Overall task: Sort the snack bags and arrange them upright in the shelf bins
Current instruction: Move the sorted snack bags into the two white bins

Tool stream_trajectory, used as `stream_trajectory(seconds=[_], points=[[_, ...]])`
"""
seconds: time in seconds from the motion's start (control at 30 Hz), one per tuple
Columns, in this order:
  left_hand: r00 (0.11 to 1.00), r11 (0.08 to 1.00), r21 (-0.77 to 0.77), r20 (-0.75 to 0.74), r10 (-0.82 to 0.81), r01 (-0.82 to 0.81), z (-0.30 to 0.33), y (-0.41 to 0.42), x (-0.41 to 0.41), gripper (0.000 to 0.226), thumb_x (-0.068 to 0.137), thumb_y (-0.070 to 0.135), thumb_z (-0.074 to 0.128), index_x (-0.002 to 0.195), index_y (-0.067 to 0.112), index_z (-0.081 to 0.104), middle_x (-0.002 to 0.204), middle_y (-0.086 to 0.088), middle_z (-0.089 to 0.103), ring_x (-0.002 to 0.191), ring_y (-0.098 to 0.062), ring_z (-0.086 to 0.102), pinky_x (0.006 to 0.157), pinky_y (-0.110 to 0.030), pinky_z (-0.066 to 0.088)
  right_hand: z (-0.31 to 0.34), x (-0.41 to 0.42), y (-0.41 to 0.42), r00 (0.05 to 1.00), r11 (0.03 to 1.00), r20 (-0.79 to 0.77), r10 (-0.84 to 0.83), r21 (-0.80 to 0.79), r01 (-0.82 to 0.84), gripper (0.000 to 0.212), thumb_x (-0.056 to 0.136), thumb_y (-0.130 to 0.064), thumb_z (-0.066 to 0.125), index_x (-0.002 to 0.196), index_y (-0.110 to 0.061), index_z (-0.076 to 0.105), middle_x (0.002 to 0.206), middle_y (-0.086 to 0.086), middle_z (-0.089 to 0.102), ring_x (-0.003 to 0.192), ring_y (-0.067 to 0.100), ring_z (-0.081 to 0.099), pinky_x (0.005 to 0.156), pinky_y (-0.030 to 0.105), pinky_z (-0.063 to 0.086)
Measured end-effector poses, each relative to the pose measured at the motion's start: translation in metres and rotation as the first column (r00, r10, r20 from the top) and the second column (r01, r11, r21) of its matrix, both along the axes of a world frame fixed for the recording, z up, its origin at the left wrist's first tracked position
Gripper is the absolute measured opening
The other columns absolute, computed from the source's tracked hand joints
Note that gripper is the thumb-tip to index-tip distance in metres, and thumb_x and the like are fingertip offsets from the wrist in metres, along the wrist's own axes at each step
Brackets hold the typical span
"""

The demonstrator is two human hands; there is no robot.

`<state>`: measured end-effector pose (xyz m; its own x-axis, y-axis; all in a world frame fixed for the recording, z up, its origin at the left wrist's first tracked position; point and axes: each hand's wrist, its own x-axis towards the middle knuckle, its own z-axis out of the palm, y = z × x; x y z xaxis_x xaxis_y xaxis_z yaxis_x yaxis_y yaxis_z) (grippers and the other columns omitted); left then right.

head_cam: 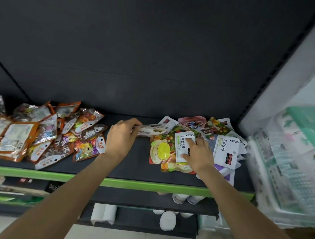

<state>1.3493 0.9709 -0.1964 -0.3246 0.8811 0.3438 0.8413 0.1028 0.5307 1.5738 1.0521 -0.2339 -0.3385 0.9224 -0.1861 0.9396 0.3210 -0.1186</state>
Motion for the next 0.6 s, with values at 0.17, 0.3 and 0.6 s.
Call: stream_trajectory(seconds=[0.17,0.3,0.6], points=[[0.999,0.998,-0.056,-0.038,-0.002,0.0,0.013,0.002,-0.007,0.015,0.093,0.02,0.058,0.103,0.014,0.067,0.089,-0.009,0.07,0.087,-0.029,0.063,0.072,-0.043,0.051,-0.003,-0.013,0.0,0.98,0.995,-0.173,-0.096,0.009,0.099,0.063,0.086,-0.017,0.067,0.14,-0.015,0.035,0.128,0.018,0.047,0.124,0.032,0.041,0.1,0.039,0.04],[0.999,0.997,-0.07,-0.037,-0.033,0.03,0.02,0.003,-0.008,0.014,0.093,0.019,0.059,0.101,0.014,0.069,0.095,-0.008,0.067,0.088,-0.027,0.061,0.074,-0.042,0.051,-0.009,-0.017,0.002,0.884,0.974,-0.41,-0.225,-0.072,0.215,0.047,0.083,-0.004,0.067,0.125,-0.004,0.044,0.114,0.019,0.06,0.105,0.032,0.059,0.086,0.04,0.05],[0.991,0.988,-0.1,0.038,0.126,-0.121,0.04,-0.004,-0.018,0.023,0.093,0.02,0.057,0.112,0.01,0.067,0.108,-0.011,0.068,0.097,-0.03,0.063,0.079,-0.043,0.052,0.053,-0.026,-0.004,0.696,0.998,-0.716,-0.048,-0.004,0.064,0.009,0.087,-0.013,0.065,0.091,-0.007,0.07,0.088,-0.001,0.068,0.078,0.013,0.059,0.064,0.021,0.041]])
